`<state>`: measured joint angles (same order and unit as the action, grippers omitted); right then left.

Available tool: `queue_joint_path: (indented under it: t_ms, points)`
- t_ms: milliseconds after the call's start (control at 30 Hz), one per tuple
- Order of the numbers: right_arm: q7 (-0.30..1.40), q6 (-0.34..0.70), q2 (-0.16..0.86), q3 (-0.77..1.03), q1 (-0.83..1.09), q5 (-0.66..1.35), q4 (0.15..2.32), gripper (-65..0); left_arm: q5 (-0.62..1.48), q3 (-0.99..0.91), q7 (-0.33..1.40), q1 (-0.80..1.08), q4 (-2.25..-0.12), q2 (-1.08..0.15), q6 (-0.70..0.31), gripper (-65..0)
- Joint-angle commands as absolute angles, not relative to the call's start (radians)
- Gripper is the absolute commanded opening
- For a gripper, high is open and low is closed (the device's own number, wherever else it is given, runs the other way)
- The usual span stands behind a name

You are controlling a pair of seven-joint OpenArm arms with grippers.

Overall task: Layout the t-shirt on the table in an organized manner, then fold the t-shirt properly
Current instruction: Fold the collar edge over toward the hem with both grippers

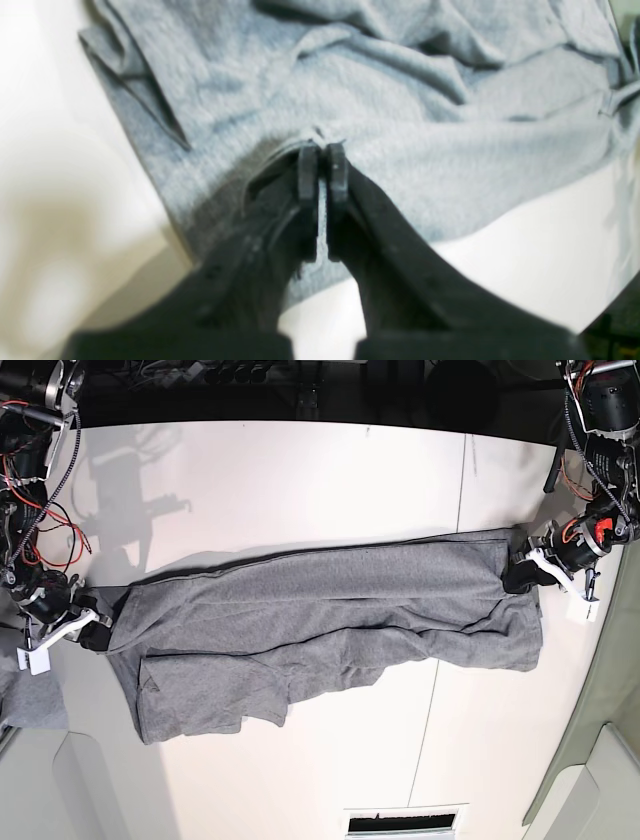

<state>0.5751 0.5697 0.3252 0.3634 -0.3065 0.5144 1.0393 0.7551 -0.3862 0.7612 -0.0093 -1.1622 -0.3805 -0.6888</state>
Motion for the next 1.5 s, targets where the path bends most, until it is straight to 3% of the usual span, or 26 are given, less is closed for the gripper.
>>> queue_joint_path:
  t_ms: [0, 67, 200, 367, 633, 1067, 1467]
  points:
    - [0.542, 0.572, 0.338, 0.365, -0.329, 0.526, 1.048, -46.6, 0.769, -0.392, 0.741, -0.023, -1.158, -0.400, -0.698, -65.0]
    - [0.543, 0.572, 0.335, 0.366, -0.329, 0.522, 1.047, -36.9, 0.770, -0.392, 0.740, -0.028, -1.143, -0.399, -0.698, -59.7]
    - [0.545, 0.572, 0.334, 0.378, -0.328, 0.524, 1.067, -35.0, 0.844, -0.392, 0.757, -0.028, -1.145, -0.413, -0.698, -40.9]
    - [0.617, 0.572, 0.335, 0.485, -0.323, 0.561, 1.132, -35.0, 0.995, -0.430, 0.819, -0.027, -1.179, -0.459, -0.698, -40.5]
    - [0.653, 0.572, 0.336, 0.680, -0.304, 0.557, 1.142, -35.0, 1.017, -0.453, 0.870, -0.022, -1.206, -0.482, -0.698, -40.5]
    - [0.633, 0.572, 0.300, 0.678, -0.035, 0.621, 1.142, -35.0, 1.055, -0.453, 0.872, 0.073, -1.206, -0.461, -0.698, -40.5]
    - [0.553, 0.572, 0.176, 0.570, -0.080, 0.588, 1.141, -35.0, 1.046, -0.453, 0.872, 0.073, -1.206, -0.413, -0.698, -40.5]
